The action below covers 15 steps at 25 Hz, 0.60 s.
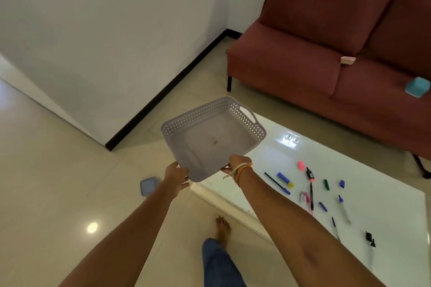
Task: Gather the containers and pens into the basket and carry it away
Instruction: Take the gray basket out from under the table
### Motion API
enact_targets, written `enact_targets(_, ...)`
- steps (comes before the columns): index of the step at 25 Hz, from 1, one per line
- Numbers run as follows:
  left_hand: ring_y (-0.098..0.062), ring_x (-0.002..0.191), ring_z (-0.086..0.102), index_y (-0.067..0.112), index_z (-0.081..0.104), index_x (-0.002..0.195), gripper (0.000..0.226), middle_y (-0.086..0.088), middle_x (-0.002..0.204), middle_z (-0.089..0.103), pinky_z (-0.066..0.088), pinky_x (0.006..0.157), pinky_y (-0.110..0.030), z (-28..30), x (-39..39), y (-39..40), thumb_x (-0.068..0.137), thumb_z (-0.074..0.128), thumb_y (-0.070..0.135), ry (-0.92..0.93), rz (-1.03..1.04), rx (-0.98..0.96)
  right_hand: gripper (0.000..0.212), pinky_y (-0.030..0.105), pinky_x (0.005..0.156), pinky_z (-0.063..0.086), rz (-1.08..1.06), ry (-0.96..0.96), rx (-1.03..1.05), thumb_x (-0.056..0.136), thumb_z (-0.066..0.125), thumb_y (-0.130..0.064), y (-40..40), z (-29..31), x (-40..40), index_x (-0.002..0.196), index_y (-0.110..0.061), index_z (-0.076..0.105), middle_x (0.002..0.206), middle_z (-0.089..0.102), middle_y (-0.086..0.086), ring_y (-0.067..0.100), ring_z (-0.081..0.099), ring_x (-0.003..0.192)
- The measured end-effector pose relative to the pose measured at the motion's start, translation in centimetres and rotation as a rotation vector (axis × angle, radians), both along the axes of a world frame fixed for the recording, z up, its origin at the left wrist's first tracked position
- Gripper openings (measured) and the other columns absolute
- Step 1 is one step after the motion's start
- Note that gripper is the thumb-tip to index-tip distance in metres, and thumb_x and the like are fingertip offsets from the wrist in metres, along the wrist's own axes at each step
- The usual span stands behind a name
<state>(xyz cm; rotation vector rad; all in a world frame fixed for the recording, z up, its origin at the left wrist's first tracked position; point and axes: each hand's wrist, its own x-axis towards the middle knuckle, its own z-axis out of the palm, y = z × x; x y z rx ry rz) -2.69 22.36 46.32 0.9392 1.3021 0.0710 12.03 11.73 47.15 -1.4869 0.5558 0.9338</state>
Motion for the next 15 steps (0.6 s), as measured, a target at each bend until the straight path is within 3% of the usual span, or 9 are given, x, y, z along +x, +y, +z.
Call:
enact_targets(3,-0.028,0.092,0.053,0.014,0.042,0.141,0.06,-0.012,0.108,0.059,0.047,0.093,-0.043,-2.5,8.2,2.5,0.086,0.052,-0.007,0.022,-0.032,0.015,0.043,0.046,0.084,0.057,-0.014,0.054,-0.047,0.09,0.045,0.007,2.2,-3.4,8.1,0.133,0.003,0.045,0.133,0.055,0.02,0.039,0.06,0.113)
enact_targets(6,-0.029,0.117,0.054,0.016,0.042,0.142,0.06,-0.01,0.131,0.056,0.049,0.094,-0.045,-4.8,15.1,4.8,0.086,0.063,0.006,0.023,-0.176,0.036,0.046,0.03,0.065,0.06,0.053,0.099,-0.028,0.097,0.038,-0.001,3.8,-7.6,15.1,0.142,-0.012,0.032,0.149,0.037,0.007,0.026,0.053,0.113)
enact_targets(8,-0.026,0.125,0.05,0.017,0.039,0.143,0.063,-0.006,0.142,0.049,0.048,0.094,-0.045,-6.4,18.9,6.1,0.086,0.066,0.015,0.032,-0.269,0.058,0.027,0.028,0.074,0.058,0.224,0.038,-0.209,0.099,0.043,-0.014,5.2,-9.8,18.7,0.126,-0.012,0.047,0.141,0.048,0.01,0.024,0.054,0.104)
enact_targets(11,-0.021,0.129,0.048,0.019,0.032,0.147,0.068,-0.002,0.149,0.042,0.049,0.088,-0.041,-8.5,22.0,7.7,0.088,0.066,0.022,0.048,-0.346,0.108,0.035,0.034,0.097,0.046,0.503,-0.185,-0.526,0.096,0.052,-0.031,6.1,-13.3,22.4,0.116,-0.004,0.061,0.12,0.064,0.015,0.031,0.06,0.109)
enact_targets(15,-0.023,0.117,0.058,0.019,0.038,0.143,0.058,-0.006,0.135,0.056,0.051,0.071,-0.032,-9.6,22.3,9.6,0.09,0.062,0.026,0.081,-0.453,0.203,0.034,0.027,0.093,0.048,0.823,-0.237,-0.67,0.098,0.049,-0.021,6.9,-15.9,24.3,0.125,-0.002,0.056,0.129,0.06,0.012,0.028,0.058,0.118)
